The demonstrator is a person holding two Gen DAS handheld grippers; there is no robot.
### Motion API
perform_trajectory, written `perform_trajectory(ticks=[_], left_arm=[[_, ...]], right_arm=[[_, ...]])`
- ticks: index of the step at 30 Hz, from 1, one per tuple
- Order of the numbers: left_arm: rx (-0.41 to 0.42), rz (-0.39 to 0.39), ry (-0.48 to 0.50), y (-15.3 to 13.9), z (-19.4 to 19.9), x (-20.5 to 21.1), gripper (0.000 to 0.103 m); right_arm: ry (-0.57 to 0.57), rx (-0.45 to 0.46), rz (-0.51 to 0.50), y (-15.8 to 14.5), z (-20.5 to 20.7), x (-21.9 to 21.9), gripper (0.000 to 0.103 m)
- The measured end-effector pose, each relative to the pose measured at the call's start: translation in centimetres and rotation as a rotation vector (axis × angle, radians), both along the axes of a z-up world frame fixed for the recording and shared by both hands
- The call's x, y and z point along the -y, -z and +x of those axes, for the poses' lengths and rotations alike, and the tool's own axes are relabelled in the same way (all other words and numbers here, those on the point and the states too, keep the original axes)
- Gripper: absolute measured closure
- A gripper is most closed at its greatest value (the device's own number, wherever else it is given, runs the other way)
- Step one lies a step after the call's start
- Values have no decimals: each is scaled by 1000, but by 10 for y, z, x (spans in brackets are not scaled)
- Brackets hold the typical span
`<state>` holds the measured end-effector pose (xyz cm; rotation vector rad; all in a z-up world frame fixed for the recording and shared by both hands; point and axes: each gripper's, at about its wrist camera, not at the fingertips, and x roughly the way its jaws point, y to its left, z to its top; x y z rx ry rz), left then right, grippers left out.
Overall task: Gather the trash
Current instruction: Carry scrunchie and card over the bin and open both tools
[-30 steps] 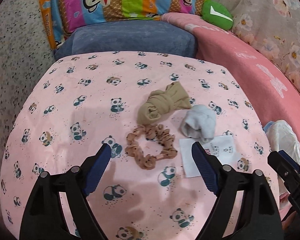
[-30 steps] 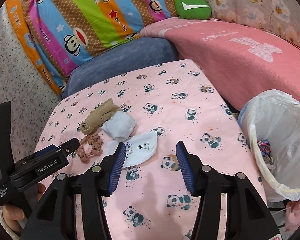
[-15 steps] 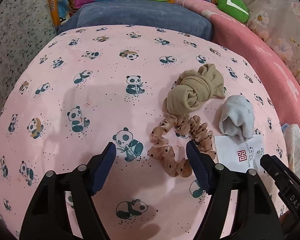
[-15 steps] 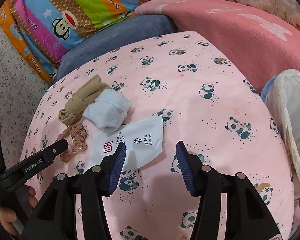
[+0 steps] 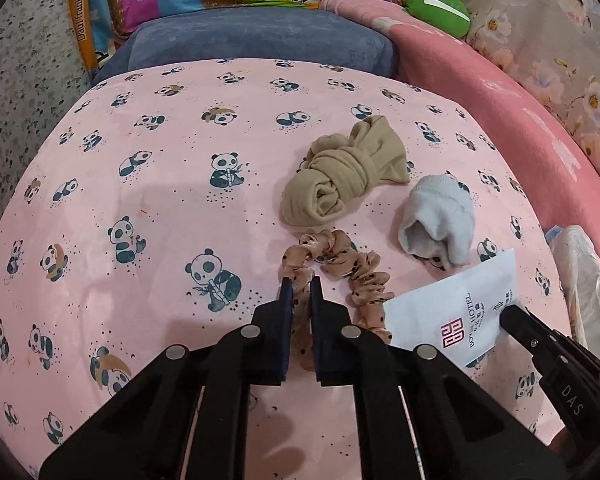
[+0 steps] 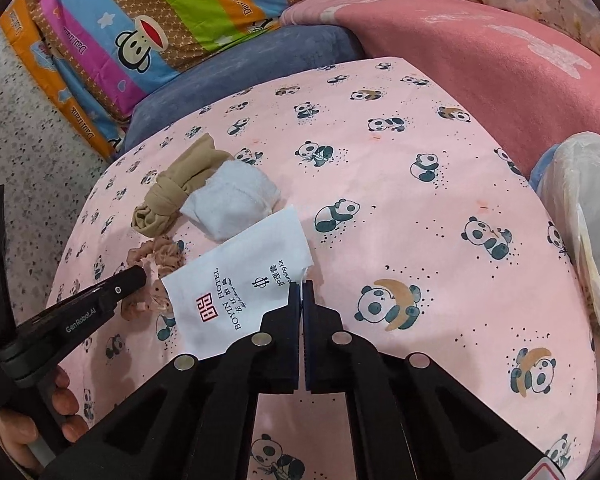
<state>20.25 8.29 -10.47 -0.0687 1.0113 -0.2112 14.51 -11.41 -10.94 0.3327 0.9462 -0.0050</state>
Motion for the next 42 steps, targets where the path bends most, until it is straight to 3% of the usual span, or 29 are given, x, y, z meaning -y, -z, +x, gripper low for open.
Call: perform_trajectory(ticks=[13,23,31,42], left_arm=[[96,-30,121,-54,-41,55,95],[156,-67,267,-95,-66,129,95],[186,-90,393,-113,-86,194,95],[195,-94,543,-116,-109,277,95]], right_arm=[[80,166,-19,-67,-45,38,102],[219,281,-42,-112,-85,102,102],[355,320,-54,-126,-120,164,102],[508,320,-64,-118,-162,235,102]])
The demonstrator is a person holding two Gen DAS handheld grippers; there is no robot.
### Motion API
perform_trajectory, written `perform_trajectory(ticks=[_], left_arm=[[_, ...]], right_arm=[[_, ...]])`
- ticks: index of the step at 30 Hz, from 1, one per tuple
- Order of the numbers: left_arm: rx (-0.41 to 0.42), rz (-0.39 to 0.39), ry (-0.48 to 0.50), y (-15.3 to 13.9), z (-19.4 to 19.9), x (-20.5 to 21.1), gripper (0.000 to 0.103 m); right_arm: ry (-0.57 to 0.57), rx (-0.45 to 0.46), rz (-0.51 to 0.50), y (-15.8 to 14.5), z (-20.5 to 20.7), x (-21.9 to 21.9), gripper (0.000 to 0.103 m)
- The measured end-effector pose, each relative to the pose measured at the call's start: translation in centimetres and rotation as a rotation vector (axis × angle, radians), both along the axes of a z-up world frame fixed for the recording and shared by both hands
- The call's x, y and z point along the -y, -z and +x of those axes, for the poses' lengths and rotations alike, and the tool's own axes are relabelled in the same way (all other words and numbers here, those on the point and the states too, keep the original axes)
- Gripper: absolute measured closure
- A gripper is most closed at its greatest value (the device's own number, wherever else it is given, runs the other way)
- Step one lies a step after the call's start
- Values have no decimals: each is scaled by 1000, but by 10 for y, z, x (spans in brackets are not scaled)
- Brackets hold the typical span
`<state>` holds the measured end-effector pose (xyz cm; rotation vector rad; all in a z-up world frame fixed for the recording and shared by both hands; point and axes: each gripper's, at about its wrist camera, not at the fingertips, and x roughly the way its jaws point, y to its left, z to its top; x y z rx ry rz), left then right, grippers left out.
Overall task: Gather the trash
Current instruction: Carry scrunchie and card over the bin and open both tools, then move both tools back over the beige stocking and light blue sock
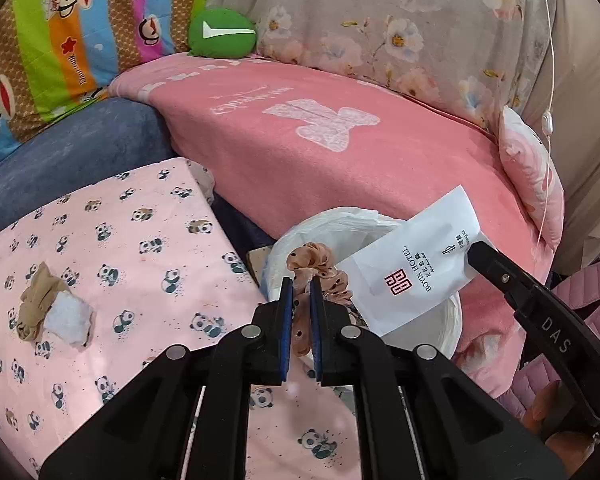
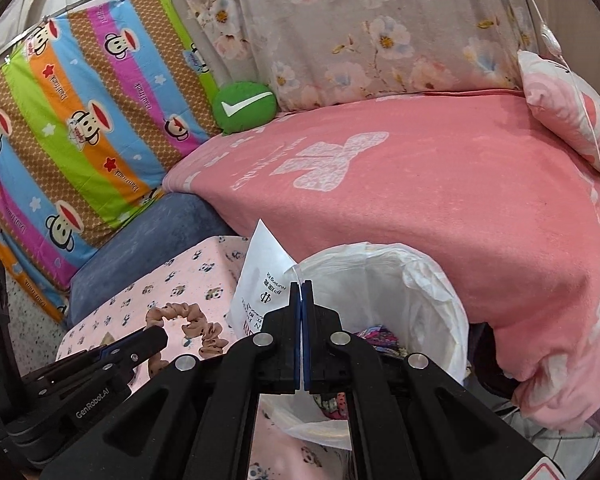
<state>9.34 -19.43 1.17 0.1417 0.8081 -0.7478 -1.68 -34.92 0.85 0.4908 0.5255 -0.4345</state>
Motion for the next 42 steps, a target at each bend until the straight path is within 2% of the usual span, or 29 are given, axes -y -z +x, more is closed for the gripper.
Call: perform_trajectory(ticks=[10,13,14,15,16,17,18,24,39,42], left_arm=[[3,21,81,2,-18,47,95],[-1,5,98,1,-20,52,88],[2,2,87,1,-20,52,67],[7,-3,65,0,-19,50,42],[20,-8,43,-1,-19,47,38],[29,-10,29,-1,-19,45,37],[30,-1,25,0,-18,44,37],[20,35,-27,8,-8,29,37],[14,24,-138,11,10,-28,37],[11,22,-163,12,14,-42,37]], right_arm=[[66,-1,25,9,-22,33,102],[53,4,32,11,-22,34,101],[43,4,31,10,-21,32,96],[50,4,18,10,-21,30,90],[51,1,11,9,-21,28,85],[47,2,13,9,-20,27,69],[52,4,13,9,-21,26,60],[46,2,17,9,-18,21,59],[-62,-38,-10,8,9,-24,59],[-94,-48,-19,8,18,-39,56]])
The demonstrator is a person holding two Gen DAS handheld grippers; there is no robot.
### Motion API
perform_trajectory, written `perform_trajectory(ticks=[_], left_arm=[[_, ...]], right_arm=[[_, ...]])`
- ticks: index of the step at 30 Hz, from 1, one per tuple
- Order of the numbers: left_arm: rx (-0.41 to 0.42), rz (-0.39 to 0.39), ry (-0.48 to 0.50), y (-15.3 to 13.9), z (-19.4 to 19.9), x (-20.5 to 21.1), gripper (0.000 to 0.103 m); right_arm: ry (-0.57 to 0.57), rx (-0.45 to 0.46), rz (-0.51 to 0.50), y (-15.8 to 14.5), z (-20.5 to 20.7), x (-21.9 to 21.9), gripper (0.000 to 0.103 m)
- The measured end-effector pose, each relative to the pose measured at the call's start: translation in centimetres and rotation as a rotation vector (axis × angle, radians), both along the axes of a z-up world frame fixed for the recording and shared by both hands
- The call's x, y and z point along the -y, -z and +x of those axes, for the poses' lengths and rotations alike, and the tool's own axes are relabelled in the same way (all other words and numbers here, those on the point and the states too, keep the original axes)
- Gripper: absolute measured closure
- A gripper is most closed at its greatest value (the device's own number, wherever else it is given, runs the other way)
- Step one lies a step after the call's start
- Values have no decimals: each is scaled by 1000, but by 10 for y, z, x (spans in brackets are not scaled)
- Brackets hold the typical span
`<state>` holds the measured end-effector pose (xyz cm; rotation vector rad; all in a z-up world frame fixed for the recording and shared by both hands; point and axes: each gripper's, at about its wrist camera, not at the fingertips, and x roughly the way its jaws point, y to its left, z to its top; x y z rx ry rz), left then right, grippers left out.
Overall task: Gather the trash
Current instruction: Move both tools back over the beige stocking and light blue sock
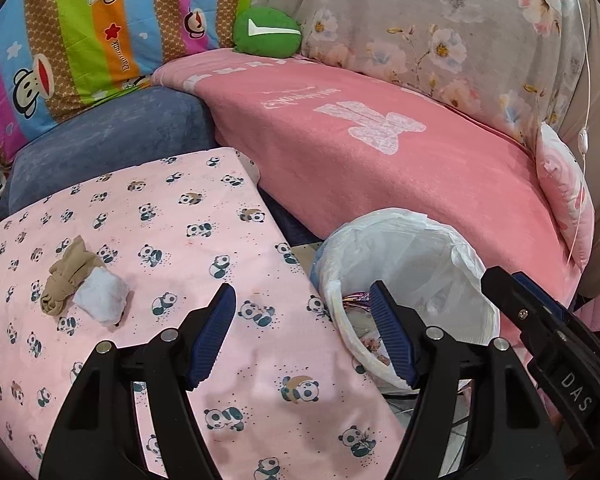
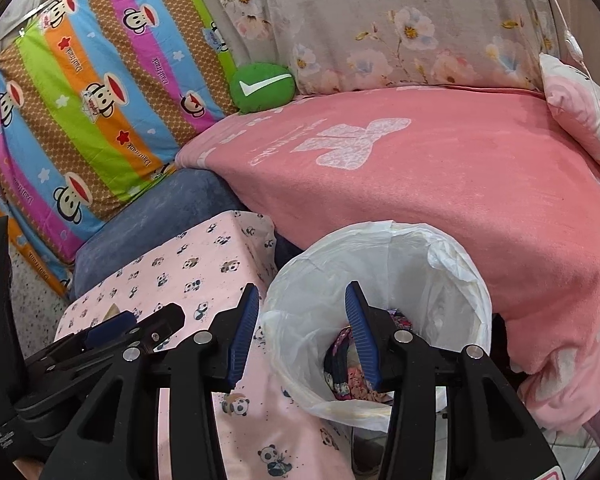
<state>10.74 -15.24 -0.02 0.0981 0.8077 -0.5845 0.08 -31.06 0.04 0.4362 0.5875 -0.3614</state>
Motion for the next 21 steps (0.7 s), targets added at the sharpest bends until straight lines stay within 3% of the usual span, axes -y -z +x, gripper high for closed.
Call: perform_trajectory(ticks=[21], left_arm=[[-35,-4,-263,18,46,-140,37]], right_arm=[[-256,-68,-46,7,68,-125,55]])
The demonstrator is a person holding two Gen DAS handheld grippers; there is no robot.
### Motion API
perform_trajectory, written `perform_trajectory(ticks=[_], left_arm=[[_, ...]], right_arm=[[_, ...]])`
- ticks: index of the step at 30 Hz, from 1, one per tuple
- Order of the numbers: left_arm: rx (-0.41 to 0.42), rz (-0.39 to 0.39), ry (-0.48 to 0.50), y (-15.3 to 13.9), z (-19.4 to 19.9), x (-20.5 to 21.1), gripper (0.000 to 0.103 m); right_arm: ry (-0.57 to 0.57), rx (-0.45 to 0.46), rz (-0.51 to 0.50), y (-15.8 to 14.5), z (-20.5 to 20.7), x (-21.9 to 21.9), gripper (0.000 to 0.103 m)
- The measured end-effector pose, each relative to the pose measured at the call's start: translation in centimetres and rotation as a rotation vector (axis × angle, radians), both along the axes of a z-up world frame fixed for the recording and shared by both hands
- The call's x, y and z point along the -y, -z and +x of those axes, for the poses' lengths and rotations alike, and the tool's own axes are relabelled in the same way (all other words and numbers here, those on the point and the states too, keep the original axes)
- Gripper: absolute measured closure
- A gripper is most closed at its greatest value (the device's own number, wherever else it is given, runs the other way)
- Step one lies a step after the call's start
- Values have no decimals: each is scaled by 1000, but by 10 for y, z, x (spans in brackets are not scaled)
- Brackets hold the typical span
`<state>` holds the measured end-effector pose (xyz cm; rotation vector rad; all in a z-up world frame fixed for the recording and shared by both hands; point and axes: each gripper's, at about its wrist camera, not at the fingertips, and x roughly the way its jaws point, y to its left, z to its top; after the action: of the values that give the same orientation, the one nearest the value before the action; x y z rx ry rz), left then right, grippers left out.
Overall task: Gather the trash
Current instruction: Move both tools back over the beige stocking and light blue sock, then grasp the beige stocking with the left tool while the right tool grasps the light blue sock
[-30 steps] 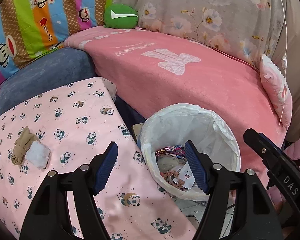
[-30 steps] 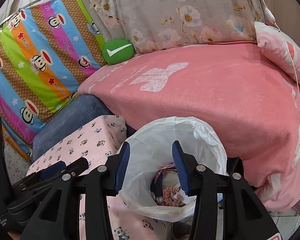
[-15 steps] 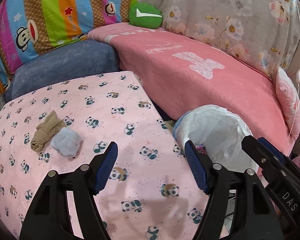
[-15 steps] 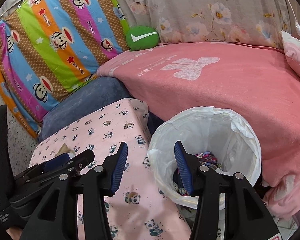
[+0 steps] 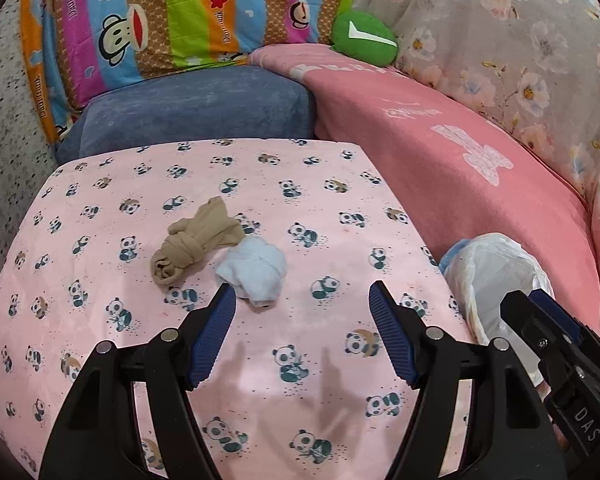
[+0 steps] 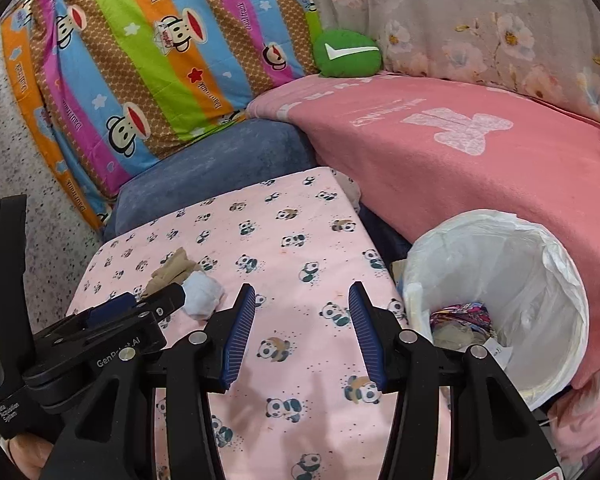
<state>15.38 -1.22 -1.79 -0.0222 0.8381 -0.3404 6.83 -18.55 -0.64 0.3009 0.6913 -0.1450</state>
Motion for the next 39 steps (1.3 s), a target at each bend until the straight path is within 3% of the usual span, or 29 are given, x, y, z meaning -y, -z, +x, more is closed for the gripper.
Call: perform_trajectory(ticks=[11,16,19,31,34,39], left_arm=[[-28,4,-120,15,26,-65,37],[-66,-4,-156,26,44,-89,27],[-82,-7,-161,31,55,-96,24],[-130,-9,-146,60,99,-93,24],[-140,-10,-135,66,106,-89,25],[-165,-31,-114,75,113,-87,40]], right_arm=[[-100,-46,-9,16,34,-57,48],[-146,-75,-3,28,54,-79,47],[-166,-92,6,37,66,-89,42],[-195,-169,45,75,119,-106,42],[-193,-184,44,84,130,-109,42],[-193,-204,63,96,141,-109,42]])
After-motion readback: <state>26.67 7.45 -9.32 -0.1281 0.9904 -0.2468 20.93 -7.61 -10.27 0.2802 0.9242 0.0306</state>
